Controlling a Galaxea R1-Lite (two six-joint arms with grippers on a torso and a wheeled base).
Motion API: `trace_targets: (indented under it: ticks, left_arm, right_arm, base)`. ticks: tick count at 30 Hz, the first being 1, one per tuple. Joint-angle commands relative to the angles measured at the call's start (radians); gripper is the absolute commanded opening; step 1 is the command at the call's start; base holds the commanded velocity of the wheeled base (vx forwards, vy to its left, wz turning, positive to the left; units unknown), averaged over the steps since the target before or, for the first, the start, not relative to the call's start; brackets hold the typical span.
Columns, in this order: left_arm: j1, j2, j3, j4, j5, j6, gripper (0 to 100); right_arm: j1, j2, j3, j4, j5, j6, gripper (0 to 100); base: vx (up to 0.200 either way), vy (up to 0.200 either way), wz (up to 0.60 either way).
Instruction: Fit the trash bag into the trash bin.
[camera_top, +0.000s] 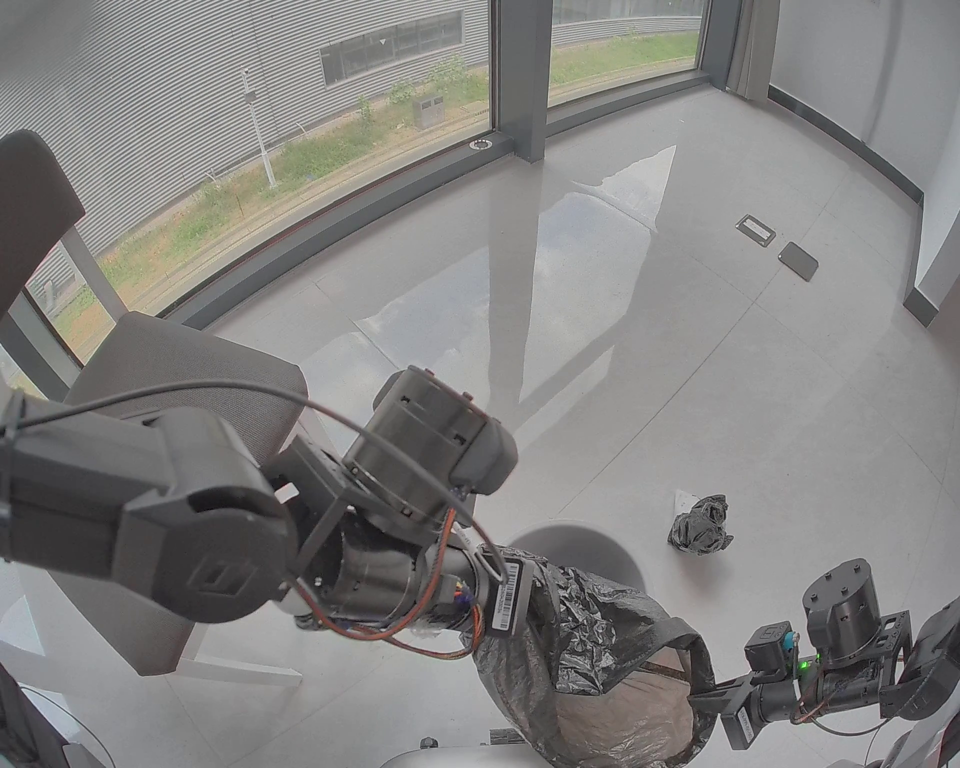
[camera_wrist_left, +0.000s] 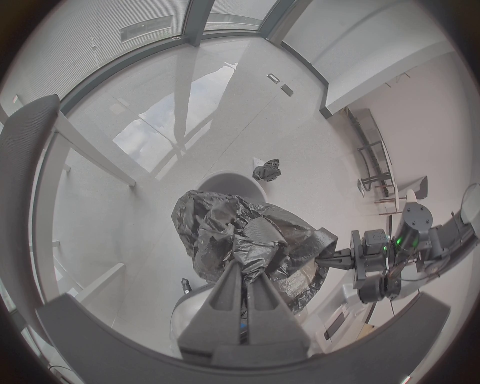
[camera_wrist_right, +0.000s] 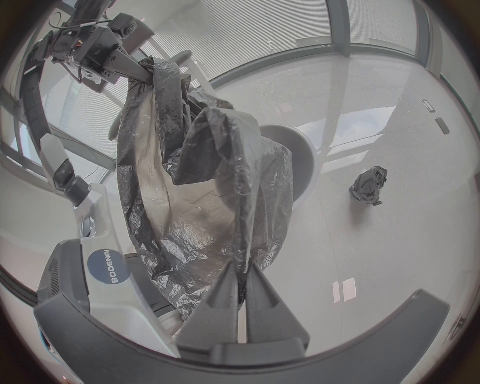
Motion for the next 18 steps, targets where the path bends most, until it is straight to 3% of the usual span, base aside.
trace_targets:
  ticks: [1, 6, 10, 14, 16, 18]
  left_arm:
    - [0.051, 0.113, -0.064, -0.037, -0.006, -0.001, 0]
    - [0.080, 0.154, -0.121, -0.054, -0.027, -0.005, 0]
    - [0.059, 0.134, -0.133, -0.053, -0.027, -0.031, 0]
    - [-0.042, 0.073, -0.127, -0.045, -0.026, -0.143, 0]
    - [-0.042, 0.073, -0.127, -0.045, -0.026, -0.143, 0]
    - [-0.087, 0.074, -0.127, -0.045, -0.026, -0.201, 0]
  right_arm:
    - [-0.066, 0.105, -0.018, -0.047, 0.000, -0.005, 0]
    - [-0.105, 0.160, -0.019, -0.164, 0.002, -0.004, 0]
    - [-0.115, 0.156, -0.005, -0.192, 0.003, -0.004, 0]
    - [-0.121, 0.102, 0.061, -0.193, 0.005, -0.005, 0]
    - [-0.121, 0.102, 0.061, -0.193, 0.005, -0.005, 0]
    - [-0.121, 0.091, 0.094, -0.195, 0.005, -0.012, 0]
  base:
    - [0.000, 0.000, 0.00]
    - [0.000, 0.000, 0.00]
    - [0.000, 0.000, 0.00]
    - [0.000, 0.000, 0.00]
    - [0.000, 0.000, 0.00]
    - [0.000, 0.000, 0.00]
